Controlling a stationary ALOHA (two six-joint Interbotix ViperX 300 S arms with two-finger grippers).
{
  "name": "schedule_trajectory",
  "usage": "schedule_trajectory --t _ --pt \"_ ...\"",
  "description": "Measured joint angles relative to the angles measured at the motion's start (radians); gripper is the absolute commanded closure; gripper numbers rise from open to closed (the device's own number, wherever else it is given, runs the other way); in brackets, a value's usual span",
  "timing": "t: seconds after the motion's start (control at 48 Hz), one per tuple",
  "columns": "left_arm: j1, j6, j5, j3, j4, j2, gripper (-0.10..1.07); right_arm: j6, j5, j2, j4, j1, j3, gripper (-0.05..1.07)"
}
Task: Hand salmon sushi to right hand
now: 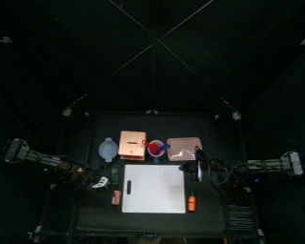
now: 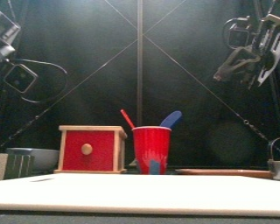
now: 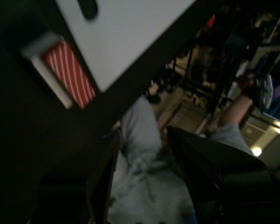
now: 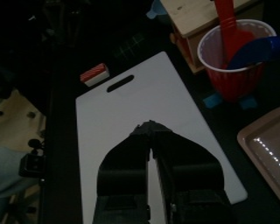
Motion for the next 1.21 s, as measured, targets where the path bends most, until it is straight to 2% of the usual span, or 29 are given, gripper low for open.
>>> schedule_trajectory --t 0.083,0.188,0.271,0.417,0.521,0.812,0.896,1.0,1.083,1.208 --pt "-0.026 0.006 0.029 0.028 -0.044 0.000 0.13 0.000 0.014 0.000 0.018 0.000 -0.006 1.02" --pt "-0.031 0.020 0.061 0.052 -0.005 -0.005 0.15 -0.003 0.034 0.003 0.015 0.003 -0.017 1.02" --pt "-0.034 0.006 0.009 0.060 0.058 -0.005 0.15 -0.003 0.037 0.005 0.005 0.003 -0.021 1.02" --pt "-0.037 -0.014 -0.153 0.055 0.147 -0.008 0.16 -0.002 0.043 0.003 0.018 0.005 -0.026 1.02" --pt "-0.037 -0.038 -0.179 0.043 0.199 -0.002 0.16 -0.002 0.043 0.003 0.040 0.005 -0.026 1.02" --pt "-0.012 -0.072 -0.104 -0.097 0.288 0.040 0.19 0.000 0.046 0.011 0.089 0.006 -0.026 1.02" --pt "0.025 -0.087 -0.023 -0.166 0.356 0.072 0.23 0.002 0.049 0.011 0.089 0.008 -0.026 1.02" --pt "0.061 -0.155 0.071 -0.212 0.433 0.101 0.29 0.000 0.052 0.011 0.092 0.003 -0.026 1.02" --pt "0.072 -0.242 0.130 -0.238 0.529 0.112 0.32 0.000 0.054 0.011 0.095 -0.005 -0.026 1.02" --pt "0.071 -0.451 0.196 -0.270 0.699 0.109 0.32 0.000 0.055 0.011 0.094 -0.008 -0.026 1.02"
